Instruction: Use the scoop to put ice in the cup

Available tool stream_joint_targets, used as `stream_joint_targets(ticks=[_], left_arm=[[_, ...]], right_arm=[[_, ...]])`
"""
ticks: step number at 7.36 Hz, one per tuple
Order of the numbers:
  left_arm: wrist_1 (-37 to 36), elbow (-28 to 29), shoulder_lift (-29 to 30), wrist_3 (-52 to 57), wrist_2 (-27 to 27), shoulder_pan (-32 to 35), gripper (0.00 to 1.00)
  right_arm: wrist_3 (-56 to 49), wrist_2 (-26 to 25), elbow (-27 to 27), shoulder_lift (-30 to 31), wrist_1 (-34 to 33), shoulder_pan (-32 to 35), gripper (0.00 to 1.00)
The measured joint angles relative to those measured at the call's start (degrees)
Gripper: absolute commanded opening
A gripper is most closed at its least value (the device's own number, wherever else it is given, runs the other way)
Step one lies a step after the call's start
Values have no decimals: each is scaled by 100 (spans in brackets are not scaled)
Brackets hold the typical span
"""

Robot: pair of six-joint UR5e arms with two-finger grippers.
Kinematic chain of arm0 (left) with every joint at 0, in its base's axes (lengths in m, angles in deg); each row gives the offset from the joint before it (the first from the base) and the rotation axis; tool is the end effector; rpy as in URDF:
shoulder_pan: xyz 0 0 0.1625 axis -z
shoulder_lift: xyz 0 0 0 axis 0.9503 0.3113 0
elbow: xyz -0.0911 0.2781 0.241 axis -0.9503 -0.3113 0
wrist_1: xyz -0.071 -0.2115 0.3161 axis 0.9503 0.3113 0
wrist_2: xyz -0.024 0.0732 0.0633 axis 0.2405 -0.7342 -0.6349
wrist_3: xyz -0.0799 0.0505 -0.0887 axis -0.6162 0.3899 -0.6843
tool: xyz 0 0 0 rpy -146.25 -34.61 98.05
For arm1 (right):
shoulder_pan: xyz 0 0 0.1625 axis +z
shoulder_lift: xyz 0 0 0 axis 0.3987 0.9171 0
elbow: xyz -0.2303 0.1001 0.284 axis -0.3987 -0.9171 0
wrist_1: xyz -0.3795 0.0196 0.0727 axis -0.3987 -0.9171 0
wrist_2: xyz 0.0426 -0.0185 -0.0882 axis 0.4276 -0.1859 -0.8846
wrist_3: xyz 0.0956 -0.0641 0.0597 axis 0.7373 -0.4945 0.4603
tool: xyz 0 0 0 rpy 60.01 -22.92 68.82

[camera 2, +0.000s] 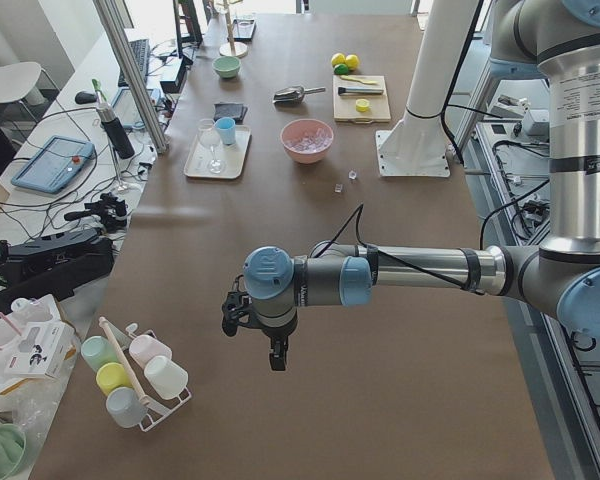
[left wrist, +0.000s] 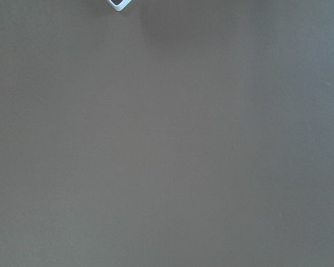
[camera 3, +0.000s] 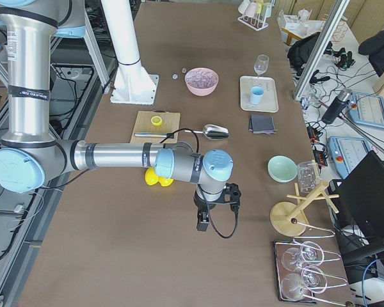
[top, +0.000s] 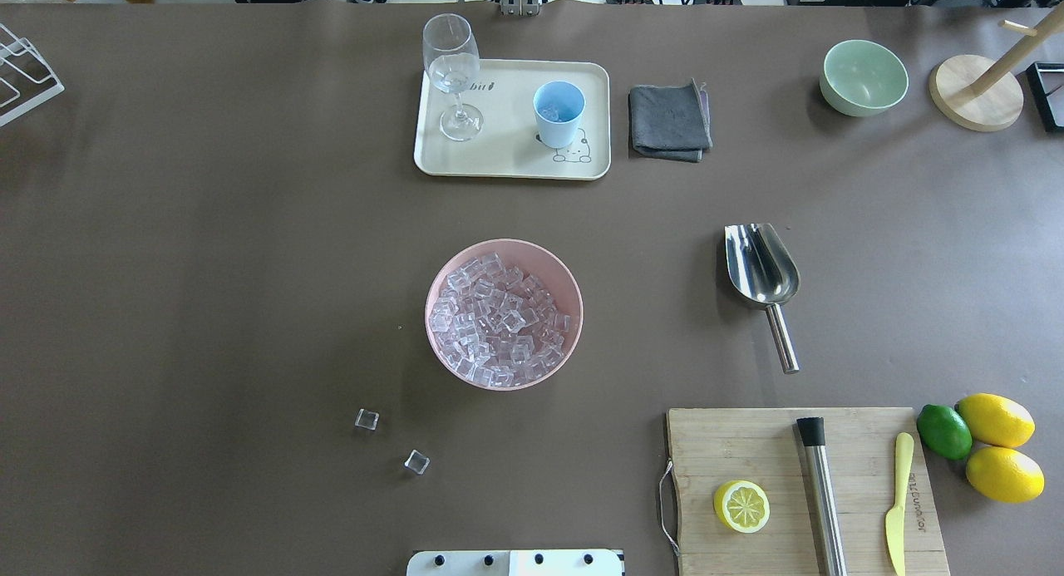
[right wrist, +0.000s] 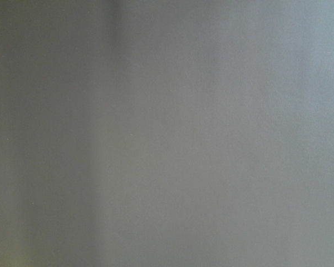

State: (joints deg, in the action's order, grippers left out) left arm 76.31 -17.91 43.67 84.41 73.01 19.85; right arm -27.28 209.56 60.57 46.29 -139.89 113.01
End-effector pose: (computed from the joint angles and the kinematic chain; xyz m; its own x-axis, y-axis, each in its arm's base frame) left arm -0.0535 -0.4117 0.6277 0.7019 0.0115 -0.7121 -0.0164 0.9999 -0.0001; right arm 0.0487 -0.4164 0.6367 0.7755 -0.0266 0.6308 0.0909 0.9934 -0.0698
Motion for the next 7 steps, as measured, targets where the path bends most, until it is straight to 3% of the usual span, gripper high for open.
stream_joint_targets(ticks=[3,7], left_arm=[[0,18,12,-7,0,-23,98],[0,18,17,-10,0,-47,98]], right_arm=[[-61,25,-62,-42,40,107,100],[48,106,-474,9,832,144,100]])
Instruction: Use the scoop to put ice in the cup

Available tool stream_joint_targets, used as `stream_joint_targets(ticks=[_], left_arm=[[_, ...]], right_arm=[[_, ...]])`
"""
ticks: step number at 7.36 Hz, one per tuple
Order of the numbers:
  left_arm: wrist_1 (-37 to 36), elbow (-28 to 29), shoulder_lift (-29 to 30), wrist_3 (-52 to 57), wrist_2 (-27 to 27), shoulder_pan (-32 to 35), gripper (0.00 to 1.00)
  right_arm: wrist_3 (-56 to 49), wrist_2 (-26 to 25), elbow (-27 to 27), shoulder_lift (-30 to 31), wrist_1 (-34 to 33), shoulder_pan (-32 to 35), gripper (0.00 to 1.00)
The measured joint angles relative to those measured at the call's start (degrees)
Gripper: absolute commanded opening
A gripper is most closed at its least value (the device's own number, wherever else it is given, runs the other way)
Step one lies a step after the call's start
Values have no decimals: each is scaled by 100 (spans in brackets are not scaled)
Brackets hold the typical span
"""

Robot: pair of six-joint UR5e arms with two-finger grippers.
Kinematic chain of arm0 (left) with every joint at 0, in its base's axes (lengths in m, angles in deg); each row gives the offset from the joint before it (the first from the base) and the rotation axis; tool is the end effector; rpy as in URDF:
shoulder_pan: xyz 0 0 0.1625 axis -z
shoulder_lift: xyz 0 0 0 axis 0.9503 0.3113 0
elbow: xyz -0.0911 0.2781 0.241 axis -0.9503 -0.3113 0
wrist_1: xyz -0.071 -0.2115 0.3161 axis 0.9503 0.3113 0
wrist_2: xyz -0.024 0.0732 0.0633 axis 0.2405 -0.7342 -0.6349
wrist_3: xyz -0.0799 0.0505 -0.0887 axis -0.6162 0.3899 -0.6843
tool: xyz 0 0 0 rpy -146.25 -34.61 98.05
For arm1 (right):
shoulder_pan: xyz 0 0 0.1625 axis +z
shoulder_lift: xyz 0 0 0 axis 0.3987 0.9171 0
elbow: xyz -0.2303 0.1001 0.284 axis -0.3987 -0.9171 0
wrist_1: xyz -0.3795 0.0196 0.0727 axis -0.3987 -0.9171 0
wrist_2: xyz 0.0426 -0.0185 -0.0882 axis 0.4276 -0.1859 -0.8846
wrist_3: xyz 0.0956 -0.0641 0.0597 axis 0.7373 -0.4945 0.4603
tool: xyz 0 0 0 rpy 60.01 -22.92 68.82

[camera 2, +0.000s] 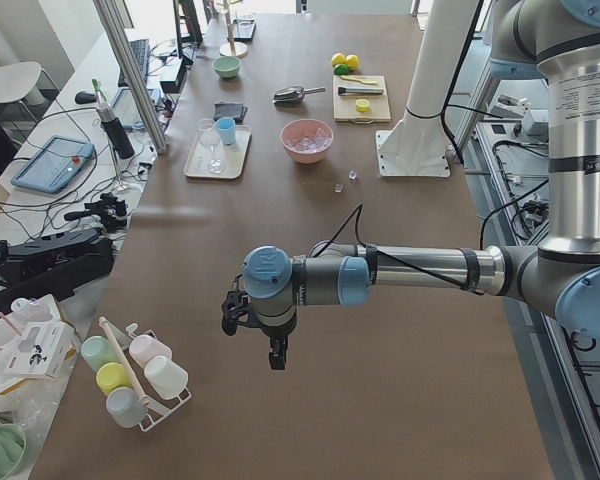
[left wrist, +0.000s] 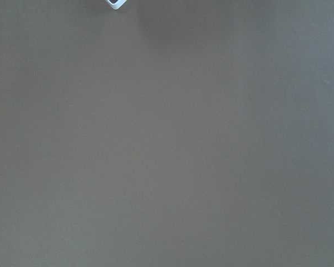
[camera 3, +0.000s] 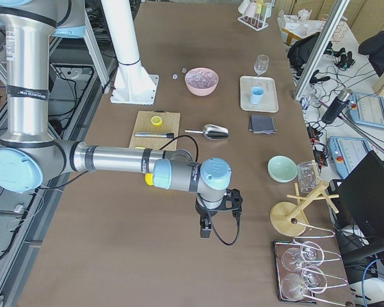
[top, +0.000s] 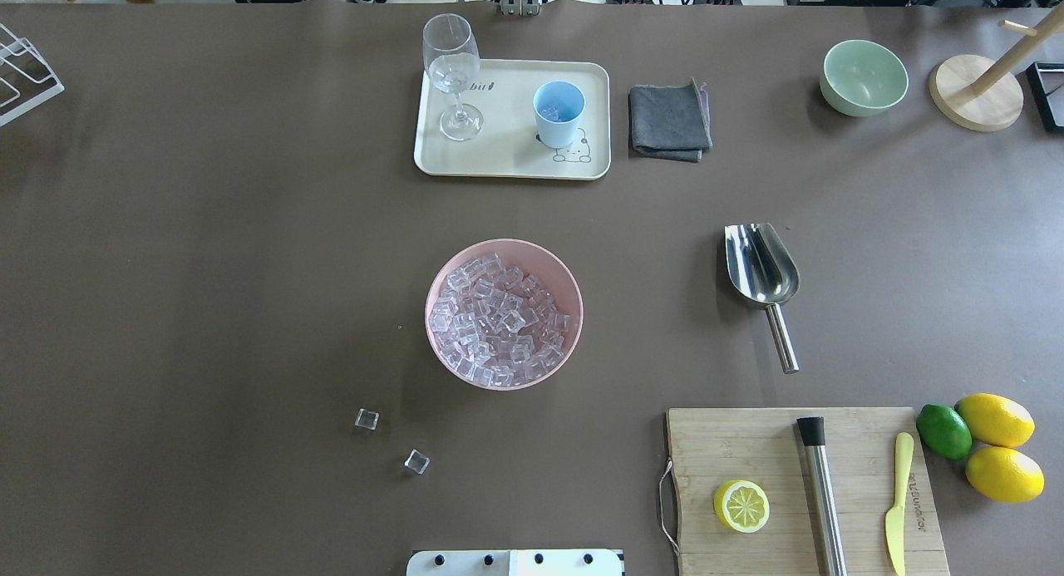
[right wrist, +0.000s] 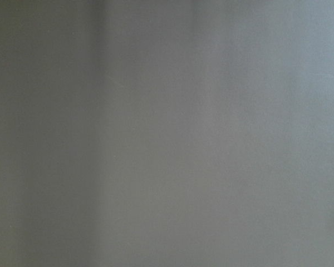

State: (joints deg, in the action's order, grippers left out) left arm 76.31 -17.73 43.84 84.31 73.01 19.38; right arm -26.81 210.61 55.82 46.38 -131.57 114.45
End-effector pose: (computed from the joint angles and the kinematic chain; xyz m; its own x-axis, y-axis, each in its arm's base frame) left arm -0.0501 -0.4133 0.6279 0.7019 0.0154 -0.7121 -0.0234 0.9997 -0.0015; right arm 0.0574 -0.4215 0.6605 0.7655 -0.0363 0.6424 0.0583 0.9982 -0.0131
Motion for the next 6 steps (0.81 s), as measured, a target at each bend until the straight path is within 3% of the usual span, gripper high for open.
stream_joint_targets(ticks=[6], left_arm=[[-194,0,-19,-24,8,27,98]], right_arm=[[321,2,-172,2,266,1,100]])
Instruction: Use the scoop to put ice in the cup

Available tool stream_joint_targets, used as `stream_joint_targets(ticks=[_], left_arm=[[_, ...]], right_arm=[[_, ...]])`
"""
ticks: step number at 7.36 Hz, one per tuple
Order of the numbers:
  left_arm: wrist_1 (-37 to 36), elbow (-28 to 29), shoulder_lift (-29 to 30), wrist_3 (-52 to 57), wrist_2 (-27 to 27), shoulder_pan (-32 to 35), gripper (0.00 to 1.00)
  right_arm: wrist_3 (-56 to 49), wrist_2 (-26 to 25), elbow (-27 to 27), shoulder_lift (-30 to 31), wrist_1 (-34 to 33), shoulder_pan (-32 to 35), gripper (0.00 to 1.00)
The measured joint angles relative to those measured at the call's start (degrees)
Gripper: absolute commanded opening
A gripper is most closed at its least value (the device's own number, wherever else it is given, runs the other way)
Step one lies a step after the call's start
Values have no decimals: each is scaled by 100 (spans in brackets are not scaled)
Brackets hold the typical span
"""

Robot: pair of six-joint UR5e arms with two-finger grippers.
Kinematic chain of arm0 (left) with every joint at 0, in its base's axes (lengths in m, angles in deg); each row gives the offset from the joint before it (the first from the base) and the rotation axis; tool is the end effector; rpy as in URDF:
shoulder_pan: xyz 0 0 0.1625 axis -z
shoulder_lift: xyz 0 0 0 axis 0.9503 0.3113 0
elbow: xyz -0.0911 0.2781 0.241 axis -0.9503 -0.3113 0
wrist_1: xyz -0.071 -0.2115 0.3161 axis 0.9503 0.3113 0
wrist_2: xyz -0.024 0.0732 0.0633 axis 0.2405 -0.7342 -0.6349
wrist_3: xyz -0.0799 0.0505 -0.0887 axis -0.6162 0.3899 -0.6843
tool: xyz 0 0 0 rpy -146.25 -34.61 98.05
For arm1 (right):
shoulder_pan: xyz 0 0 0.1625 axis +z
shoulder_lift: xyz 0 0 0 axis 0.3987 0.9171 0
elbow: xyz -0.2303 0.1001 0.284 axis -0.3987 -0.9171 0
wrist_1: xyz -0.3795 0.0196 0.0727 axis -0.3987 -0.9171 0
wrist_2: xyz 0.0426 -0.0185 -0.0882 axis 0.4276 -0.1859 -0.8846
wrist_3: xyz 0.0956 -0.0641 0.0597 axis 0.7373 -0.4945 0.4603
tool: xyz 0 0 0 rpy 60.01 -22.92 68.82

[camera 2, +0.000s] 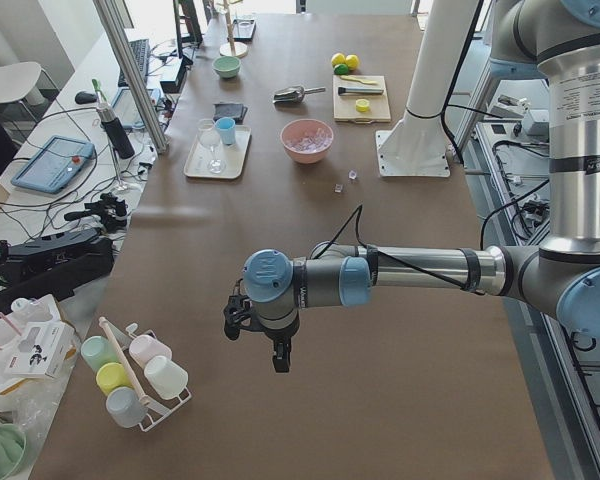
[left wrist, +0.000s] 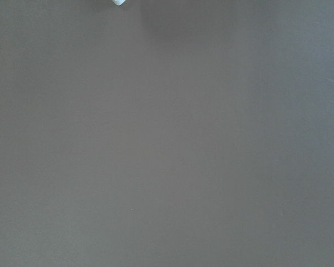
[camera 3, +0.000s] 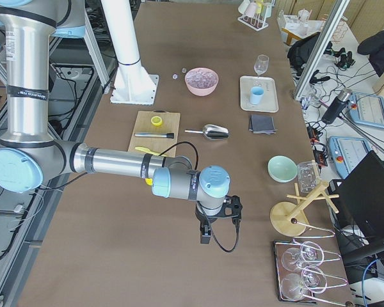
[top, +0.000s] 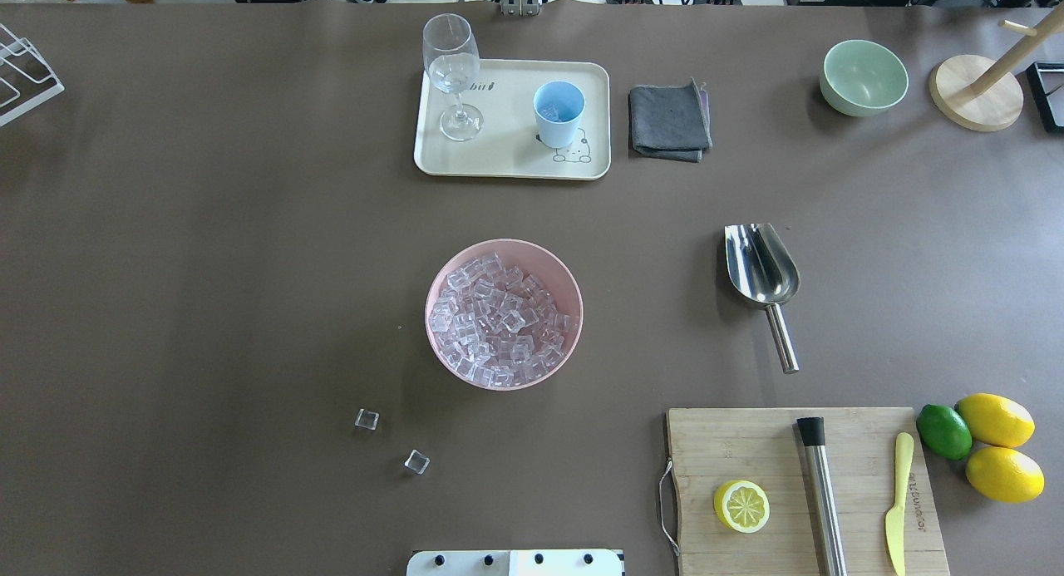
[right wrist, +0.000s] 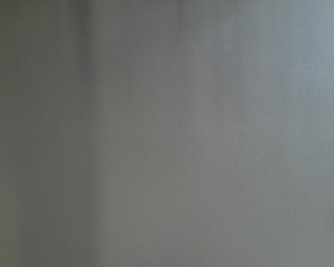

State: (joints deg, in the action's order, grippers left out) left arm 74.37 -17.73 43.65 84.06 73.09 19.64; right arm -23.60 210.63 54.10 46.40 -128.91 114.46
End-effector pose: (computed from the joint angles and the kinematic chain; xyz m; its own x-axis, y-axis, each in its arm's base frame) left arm -0.0517 -0.4082 0.6323 0.7003 -0.0187 -0.7136 -0.0158 0.9990 -0.0417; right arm 0.0574 -0.4225 0.6700 0.7675 0.0095 0.6410 0.0152 0.9993 -0.0330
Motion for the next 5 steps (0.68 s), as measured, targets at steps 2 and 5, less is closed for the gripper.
stream_joint_targets(ticks=[2,5], left_arm=[[-76,1,-35,-1,19,6,98],[-79,36,-101,-15,20,77,98]], right_arm=[[6,1,-6,8,1,0,100],[12,25,17,10,1,0,100]])
